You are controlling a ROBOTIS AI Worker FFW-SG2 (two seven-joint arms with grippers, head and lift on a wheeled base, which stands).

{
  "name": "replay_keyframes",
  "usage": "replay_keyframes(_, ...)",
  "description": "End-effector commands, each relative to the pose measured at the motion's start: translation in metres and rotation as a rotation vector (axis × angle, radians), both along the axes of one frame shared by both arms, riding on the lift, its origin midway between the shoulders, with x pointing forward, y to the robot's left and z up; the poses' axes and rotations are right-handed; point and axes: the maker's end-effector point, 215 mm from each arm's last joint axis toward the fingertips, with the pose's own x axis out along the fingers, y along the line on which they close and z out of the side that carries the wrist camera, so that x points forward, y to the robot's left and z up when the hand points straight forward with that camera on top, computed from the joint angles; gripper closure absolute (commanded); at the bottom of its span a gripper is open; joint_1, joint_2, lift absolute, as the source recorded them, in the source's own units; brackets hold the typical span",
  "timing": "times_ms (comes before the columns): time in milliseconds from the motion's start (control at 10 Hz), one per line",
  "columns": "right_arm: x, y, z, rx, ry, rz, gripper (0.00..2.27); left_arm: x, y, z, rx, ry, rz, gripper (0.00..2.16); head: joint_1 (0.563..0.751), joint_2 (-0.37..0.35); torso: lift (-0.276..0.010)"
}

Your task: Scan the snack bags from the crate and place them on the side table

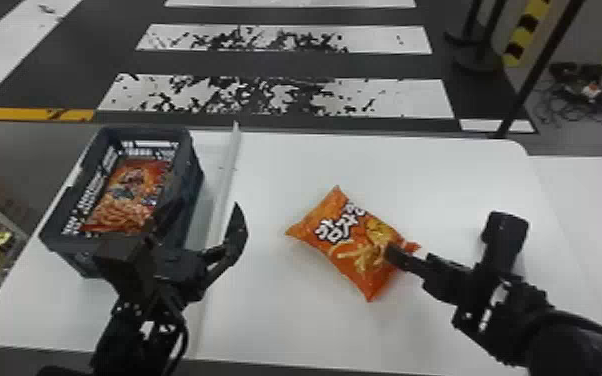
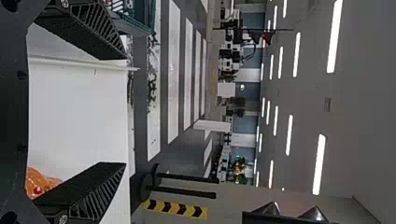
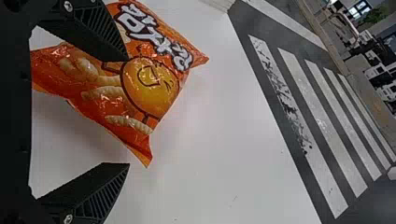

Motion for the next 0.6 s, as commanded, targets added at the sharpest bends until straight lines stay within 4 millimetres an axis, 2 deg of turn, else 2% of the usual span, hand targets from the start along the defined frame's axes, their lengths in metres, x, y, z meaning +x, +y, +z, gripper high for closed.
replay_keyframes(0,0.002,0.000,-0.005,0.025,0.022,0.002,0.08,0.000,0.000,-0.002,0.001,0.004,-0.001,0.07,0.695,0.040,-0.050)
replay_keyframes(300,0.001,0.009,-0.018,0.097,0.079,0.019,0.08,-0.001,-0.001,-0.005,-0.007,0.011,-0.007,0.07,0.695,0.046,-0.050)
replay_keyframes(500,0.000,0.006,-0.024,0.133,0.098,0.002,0.08,0.002,-0.003,-0.009,-0.009,0.018,-0.014,0.07,0.695,0.048,-0.050)
